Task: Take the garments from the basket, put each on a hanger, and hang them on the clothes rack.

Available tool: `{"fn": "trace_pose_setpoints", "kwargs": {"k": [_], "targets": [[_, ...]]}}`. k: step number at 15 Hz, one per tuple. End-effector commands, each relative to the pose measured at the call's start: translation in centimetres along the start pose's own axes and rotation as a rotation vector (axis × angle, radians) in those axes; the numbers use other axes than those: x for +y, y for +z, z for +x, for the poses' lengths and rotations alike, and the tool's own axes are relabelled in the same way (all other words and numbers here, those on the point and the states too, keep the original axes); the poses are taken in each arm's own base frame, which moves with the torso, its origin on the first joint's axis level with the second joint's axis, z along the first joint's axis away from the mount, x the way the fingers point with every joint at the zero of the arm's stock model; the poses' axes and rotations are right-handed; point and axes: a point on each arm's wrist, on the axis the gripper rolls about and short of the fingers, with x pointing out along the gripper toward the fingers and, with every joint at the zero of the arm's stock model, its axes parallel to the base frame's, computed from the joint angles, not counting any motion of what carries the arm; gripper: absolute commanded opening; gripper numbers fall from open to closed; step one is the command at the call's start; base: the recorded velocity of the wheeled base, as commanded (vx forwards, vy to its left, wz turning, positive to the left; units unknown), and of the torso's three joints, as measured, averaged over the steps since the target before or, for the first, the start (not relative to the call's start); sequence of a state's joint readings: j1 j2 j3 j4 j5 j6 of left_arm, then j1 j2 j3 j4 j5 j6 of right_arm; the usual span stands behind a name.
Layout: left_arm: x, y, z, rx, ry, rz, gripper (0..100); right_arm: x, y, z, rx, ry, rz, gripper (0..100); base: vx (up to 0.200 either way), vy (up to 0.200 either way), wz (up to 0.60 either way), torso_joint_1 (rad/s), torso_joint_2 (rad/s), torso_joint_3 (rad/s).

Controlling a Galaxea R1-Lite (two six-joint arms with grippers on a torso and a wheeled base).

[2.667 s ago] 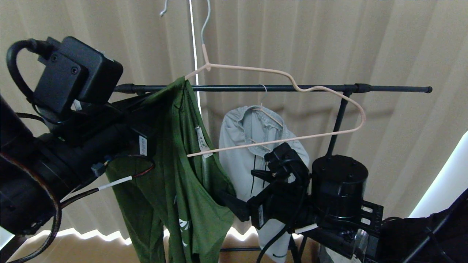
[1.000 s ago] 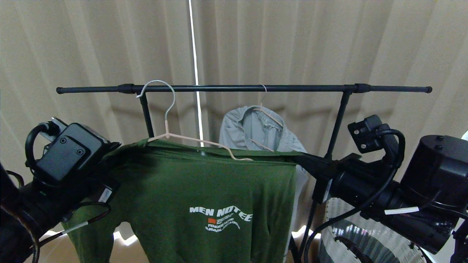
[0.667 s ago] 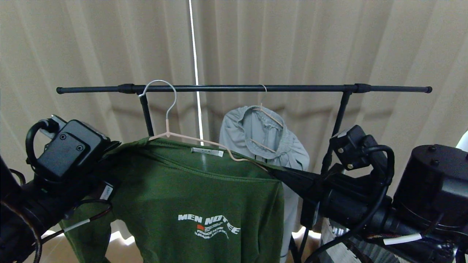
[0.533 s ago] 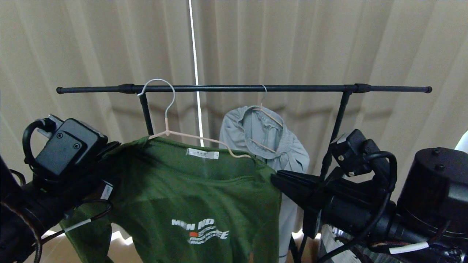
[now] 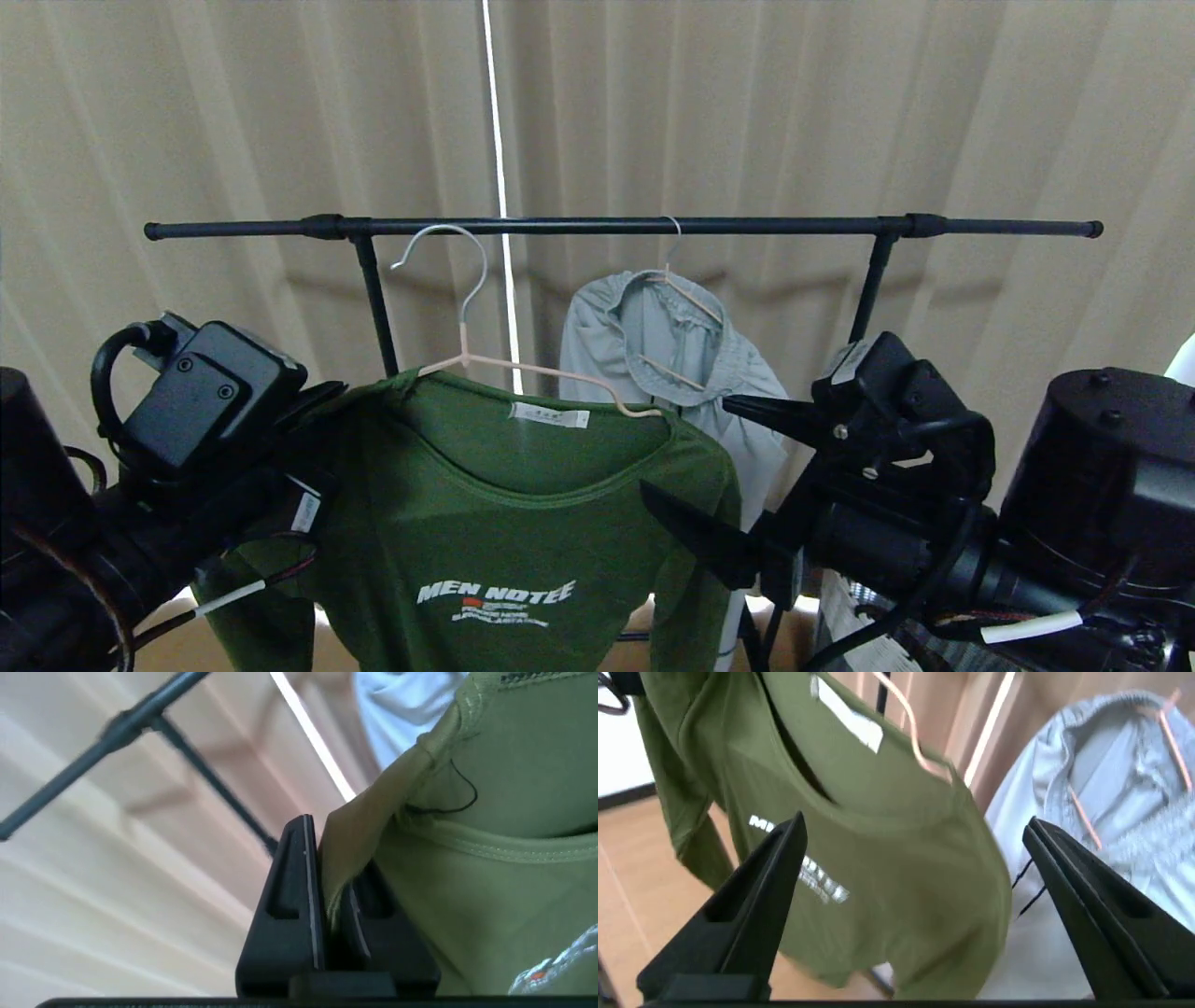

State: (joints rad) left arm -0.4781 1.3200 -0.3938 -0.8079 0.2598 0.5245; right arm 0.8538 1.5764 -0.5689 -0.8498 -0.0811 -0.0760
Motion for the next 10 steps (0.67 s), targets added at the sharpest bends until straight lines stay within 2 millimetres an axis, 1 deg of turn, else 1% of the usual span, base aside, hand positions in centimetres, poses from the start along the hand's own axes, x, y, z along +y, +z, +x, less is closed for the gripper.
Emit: {"fn": "trace_pose_setpoints", "kwargs": {"k": [1, 2, 3, 4, 5, 8, 10], "targets": [[-0.3, 0.0, 0.0, 0.0, -0.014, 0.003, 0, -0.1, 0.2, 1.9, 0.001, -0.009, -0.044, 100, 0.0, 0.0, 0.0, 0.0, 0.0, 0.0], [-0.7, -0.2, -0.1, 0.001, -0.037, 0.009, 0, -0.8, 0.6, 3.1, -0.007, -0.034, -0.084, 100, 0.0, 0.0, 0.0, 0.0, 0.0, 0.0], [-1.1, -0.2, -0.2, 0.0, -0.052, 0.013, 0, -1.2, 0.7, 3.7, -0.009, -0.051, -0.107, 100, 0.0, 0.0, 0.0, 0.0, 0.0, 0.0], [-1.6, -0.2, -0.4, -0.005, -0.077, 0.01, 0, -2.4, 0.8, 4.8, -0.006, -0.091, -0.15, 100, 0.0, 0.0, 0.0, 0.0, 0.0, 0.0], [-1.7, -0.1, -0.5, -0.01, -0.084, 0.006, 0, -2.7, 0.6, 5.1, 0.001, -0.1, -0.164, 100, 0.0, 0.0, 0.0, 0.0, 0.0, 0.0], [-1.7, 0.3, -0.5, -0.03, -0.089, -0.003, 0, -2.7, 0.0, 5.9, 0.03, -0.101, -0.226, 100, 0.0, 0.0, 0.0, 0.0, 0.0, 0.0], [-2.0, 0.4, -0.6, -0.048, -0.098, -0.004, 0, -3.0, 0.4, 6.5, 0.019, -0.112, -0.273, 100, 0.0, 0.0, 0.0, 0.0, 0.0, 0.0]]}}
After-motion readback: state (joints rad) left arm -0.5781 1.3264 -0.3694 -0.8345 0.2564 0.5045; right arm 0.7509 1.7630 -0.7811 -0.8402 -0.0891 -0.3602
